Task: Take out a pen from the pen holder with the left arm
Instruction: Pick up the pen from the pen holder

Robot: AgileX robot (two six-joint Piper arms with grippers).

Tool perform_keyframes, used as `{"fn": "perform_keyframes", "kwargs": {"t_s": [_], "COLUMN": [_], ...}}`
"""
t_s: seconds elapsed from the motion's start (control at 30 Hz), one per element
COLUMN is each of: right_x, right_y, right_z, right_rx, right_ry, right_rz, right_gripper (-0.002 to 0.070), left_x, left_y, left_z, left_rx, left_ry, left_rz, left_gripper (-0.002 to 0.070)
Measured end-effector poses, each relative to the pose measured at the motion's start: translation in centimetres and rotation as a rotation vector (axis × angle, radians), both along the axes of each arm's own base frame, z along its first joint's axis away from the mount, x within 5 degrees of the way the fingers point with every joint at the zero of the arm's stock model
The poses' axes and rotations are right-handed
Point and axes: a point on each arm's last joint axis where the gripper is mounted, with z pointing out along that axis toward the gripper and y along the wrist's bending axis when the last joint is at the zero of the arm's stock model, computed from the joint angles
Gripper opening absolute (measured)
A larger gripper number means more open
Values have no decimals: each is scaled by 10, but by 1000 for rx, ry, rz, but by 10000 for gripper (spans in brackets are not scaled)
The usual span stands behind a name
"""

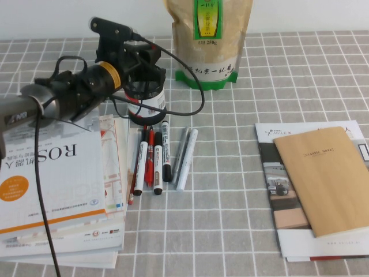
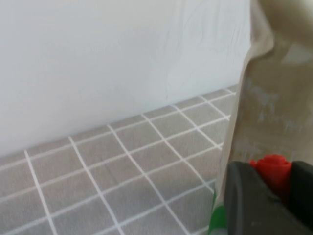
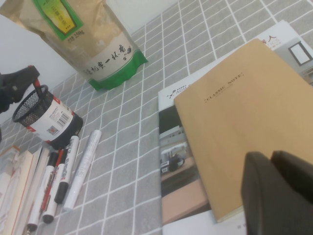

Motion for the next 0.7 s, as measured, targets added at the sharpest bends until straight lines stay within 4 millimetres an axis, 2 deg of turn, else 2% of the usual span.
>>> {"fn": "perform_keyframes", "kwargs": {"t_s": [0.23, 0.43, 0.7], "right_x": [0, 0, 0], "right_y": [0, 0, 0], "right_z": [0, 0, 0], "right_rx": [0, 0, 0], "right_ry": [0, 0, 0], "right_rz": [0, 0, 0], "right_gripper": [-13, -13, -13], "left_x": [-7, -24, -61], "left_y": [3, 11, 15], "left_z": [32, 87, 155], "left_rx": [36, -20, -58], "left_ry": [-51, -60, -43], "left_rz": [0, 45, 213], "left_gripper": [122, 122, 121]}}
